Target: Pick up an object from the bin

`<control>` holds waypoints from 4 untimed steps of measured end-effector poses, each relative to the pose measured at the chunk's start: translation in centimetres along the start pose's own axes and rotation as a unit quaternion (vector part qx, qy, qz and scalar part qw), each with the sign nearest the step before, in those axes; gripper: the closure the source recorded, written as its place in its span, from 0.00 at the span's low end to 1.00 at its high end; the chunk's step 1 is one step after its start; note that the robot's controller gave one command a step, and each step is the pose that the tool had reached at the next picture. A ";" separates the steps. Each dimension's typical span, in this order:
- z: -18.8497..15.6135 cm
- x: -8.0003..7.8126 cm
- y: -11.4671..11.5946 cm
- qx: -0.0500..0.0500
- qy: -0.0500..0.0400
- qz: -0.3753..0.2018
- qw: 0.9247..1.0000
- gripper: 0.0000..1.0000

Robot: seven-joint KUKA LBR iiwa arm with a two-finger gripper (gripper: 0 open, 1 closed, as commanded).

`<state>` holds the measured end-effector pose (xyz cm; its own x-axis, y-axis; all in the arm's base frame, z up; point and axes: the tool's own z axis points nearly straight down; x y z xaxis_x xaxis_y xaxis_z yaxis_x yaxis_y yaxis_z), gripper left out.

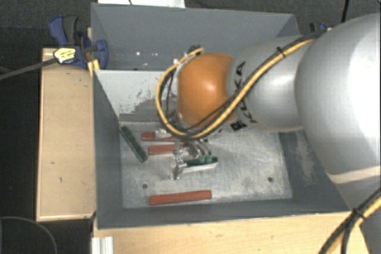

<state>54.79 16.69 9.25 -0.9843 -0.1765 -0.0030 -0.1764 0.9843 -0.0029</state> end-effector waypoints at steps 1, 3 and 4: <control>1.6 -3.1 0.8 -0.005 -0.007 0.074 0.997 1.00; -9.6 -2.9 -1.1 -0.002 0.000 0.053 0.999 1.00; -9.6 -2.9 -1.1 -0.002 0.000 0.054 0.999 1.00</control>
Offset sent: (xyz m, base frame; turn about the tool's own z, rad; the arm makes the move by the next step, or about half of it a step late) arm 0.0000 0.0000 0.0000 0.0000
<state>57.76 16.12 18.84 -0.9976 -0.0689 -0.0023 -0.0689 0.9976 0.0011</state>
